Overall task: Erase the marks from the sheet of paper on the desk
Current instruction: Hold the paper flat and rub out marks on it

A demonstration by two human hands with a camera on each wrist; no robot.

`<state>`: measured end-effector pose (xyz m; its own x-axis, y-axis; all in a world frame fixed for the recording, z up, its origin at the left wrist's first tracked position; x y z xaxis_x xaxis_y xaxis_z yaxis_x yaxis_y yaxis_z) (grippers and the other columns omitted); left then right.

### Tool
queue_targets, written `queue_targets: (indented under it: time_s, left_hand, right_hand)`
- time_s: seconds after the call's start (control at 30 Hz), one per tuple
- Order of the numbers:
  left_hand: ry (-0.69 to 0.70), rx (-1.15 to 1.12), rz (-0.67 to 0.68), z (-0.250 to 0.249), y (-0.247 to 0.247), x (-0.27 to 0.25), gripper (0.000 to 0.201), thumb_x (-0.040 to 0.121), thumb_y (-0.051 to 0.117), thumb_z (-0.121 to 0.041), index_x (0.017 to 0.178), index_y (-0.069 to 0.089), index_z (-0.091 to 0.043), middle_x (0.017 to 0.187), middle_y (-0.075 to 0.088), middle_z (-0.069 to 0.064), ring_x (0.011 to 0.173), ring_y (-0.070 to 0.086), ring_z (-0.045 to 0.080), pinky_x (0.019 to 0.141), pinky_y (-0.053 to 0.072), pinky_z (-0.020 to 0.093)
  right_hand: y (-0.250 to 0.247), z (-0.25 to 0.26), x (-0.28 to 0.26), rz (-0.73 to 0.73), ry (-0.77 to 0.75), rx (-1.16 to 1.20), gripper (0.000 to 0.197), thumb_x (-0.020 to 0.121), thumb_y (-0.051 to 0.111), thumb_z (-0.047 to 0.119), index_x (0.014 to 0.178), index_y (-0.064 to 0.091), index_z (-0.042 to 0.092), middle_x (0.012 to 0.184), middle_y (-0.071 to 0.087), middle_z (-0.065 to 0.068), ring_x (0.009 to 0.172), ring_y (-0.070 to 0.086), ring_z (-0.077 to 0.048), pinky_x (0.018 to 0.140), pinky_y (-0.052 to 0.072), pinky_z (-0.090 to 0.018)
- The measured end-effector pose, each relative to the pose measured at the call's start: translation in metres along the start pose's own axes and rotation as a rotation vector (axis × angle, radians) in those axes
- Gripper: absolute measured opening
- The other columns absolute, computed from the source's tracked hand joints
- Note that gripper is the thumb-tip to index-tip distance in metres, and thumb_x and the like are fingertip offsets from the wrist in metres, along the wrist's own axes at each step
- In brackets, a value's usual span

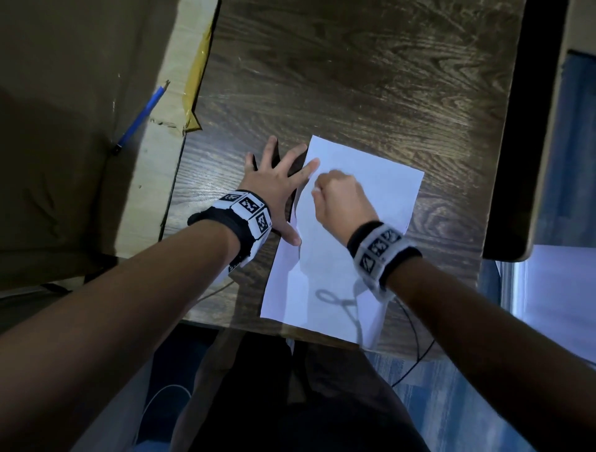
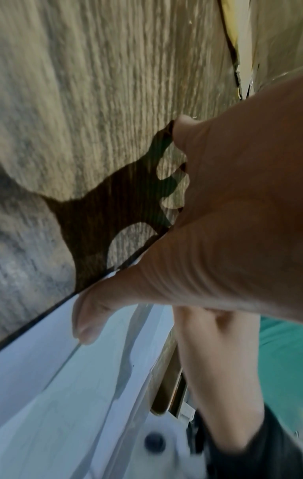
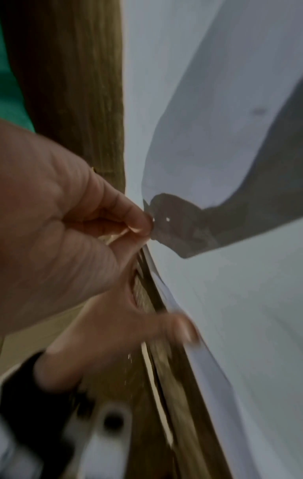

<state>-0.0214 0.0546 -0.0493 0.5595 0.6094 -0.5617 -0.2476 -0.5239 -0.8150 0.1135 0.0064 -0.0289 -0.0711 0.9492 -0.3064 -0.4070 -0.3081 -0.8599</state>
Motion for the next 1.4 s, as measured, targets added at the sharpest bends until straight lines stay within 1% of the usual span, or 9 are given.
queue_targets:
  time_s: [0.13, 0.33, 0.43, 0.57, 0.7, 0.87, 1.07, 1.2, 1.4]
  left_hand:
    - [0.001, 0.005, -0.007, 0.001, 0.001, 0.000, 0.152, 0.038, 0.077, -0.084, 0.155, -0.010, -0.041, 0.162, -0.008, -0.008, 0.148, -0.009, 0.045, 0.110, 0.017, 0.073]
    - [0.014, 0.002, 0.004, 0.003, 0.000, 0.001, 0.152, 0.039, 0.075, -0.086, 0.154, -0.014, -0.042, 0.162, -0.012, -0.010, 0.148, -0.011, 0.043, 0.111, 0.017, 0.071]
    - [0.018, -0.014, -0.016, 0.004, 0.001, 0.000, 0.151, 0.039, 0.077, -0.084, 0.155, -0.010, -0.043, 0.162, -0.009, -0.010, 0.149, -0.010, 0.042, 0.111, 0.017, 0.072]
    - [0.008, -0.007, -0.017, 0.003, 0.000, -0.001, 0.151, 0.039, 0.078, -0.083, 0.155, -0.008, -0.042, 0.162, -0.008, -0.010, 0.149, -0.009, 0.042, 0.110, 0.018, 0.072]
    - [0.010, 0.000, -0.021, 0.002, 0.000, 0.000, 0.152, 0.038, 0.077, -0.085, 0.155, -0.010, -0.042, 0.162, -0.008, -0.010, 0.149, -0.009, 0.042, 0.110, 0.018, 0.071]
    - [0.012, -0.006, -0.030, 0.004, 0.002, 0.000, 0.151, 0.037, 0.076, -0.085, 0.155, -0.008, -0.042, 0.162, -0.007, -0.010, 0.149, -0.009, 0.042, 0.110, 0.018, 0.071]
    - [0.014, 0.002, -0.036, 0.003, 0.002, 0.000, 0.152, 0.037, 0.075, -0.087, 0.155, -0.009, -0.040, 0.162, -0.005, -0.009, 0.150, -0.008, 0.040, 0.110, 0.018, 0.071]
    - [0.014, -0.024, -0.047, 0.005, 0.005, 0.000, 0.151, 0.037, 0.074, -0.087, 0.155, -0.009, -0.041, 0.162, -0.008, -0.009, 0.149, -0.009, 0.041, 0.111, 0.015, 0.071]
    - [0.013, -0.008, -0.045, 0.003, 0.005, 0.000, 0.152, 0.038, 0.071, -0.090, 0.156, -0.010, -0.039, 0.162, -0.007, -0.008, 0.149, -0.009, 0.041, 0.111, 0.016, 0.071]
  right_hand:
    - [0.008, 0.005, -0.019, 0.148, -0.087, -0.036, 0.021, 0.097, 0.045, 0.014, 0.096, 0.062, 0.002, 0.094, 0.059, -0.016, 0.082, 0.059, -0.035, 0.069, 0.042, -0.036]
    - [-0.007, 0.000, 0.021, -0.050, 0.010, 0.064, 0.023, 0.095, 0.049, 0.013, 0.105, 0.070, 0.015, 0.100, 0.063, -0.011, 0.086, 0.061, -0.029, 0.073, 0.050, -0.033]
    - [0.011, 0.009, -0.006, 0.033, -0.029, 0.023, 0.020, 0.096, 0.049, 0.014, 0.103, 0.064, 0.003, 0.097, 0.061, -0.015, 0.083, 0.061, -0.033, 0.068, 0.041, -0.032]
    - [-0.005, 0.005, 0.010, 0.040, -0.093, 0.037, 0.020, 0.095, 0.050, 0.012, 0.104, 0.067, 0.008, 0.093, 0.060, -0.011, 0.083, 0.059, -0.028, 0.070, 0.038, -0.029]
    - [-0.003, -0.002, 0.019, -0.118, 0.054, 0.084, 0.019, 0.095, 0.050, 0.013, 0.098, 0.069, 0.013, 0.093, 0.061, -0.010, 0.082, 0.059, -0.028, 0.072, 0.047, -0.034]
    - [0.010, 0.004, -0.006, 0.051, -0.036, 0.019, 0.021, 0.096, 0.048, 0.016, 0.101, 0.065, 0.004, 0.096, 0.062, -0.014, 0.085, 0.061, -0.033, 0.074, 0.048, -0.038]
    - [-0.001, -0.010, 0.023, -0.152, 0.174, 0.057, 0.019, 0.096, 0.050, 0.017, 0.096, 0.065, 0.006, 0.095, 0.062, -0.012, 0.083, 0.061, -0.030, 0.072, 0.051, -0.036]
    - [0.013, 0.010, -0.014, 0.059, 0.013, -0.002, 0.019, 0.097, 0.047, 0.013, 0.097, 0.063, 0.003, 0.096, 0.061, -0.015, 0.082, 0.061, -0.034, 0.071, 0.047, -0.037]
    - [-0.007, -0.015, 0.030, -0.159, 0.218, 0.009, 0.017, 0.095, 0.050, 0.014, 0.094, 0.063, 0.003, 0.094, 0.063, -0.015, 0.083, 0.062, -0.032, 0.067, 0.047, -0.032]
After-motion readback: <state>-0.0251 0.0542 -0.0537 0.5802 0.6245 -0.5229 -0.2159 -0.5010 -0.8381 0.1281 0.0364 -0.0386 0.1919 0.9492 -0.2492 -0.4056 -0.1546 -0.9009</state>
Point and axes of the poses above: each hand's wrist, its own x-axis towards the middle knuckle, its own y-axis out of the palm, z = x × y, the point moved 3 cm from there along x, towards the middle knuckle
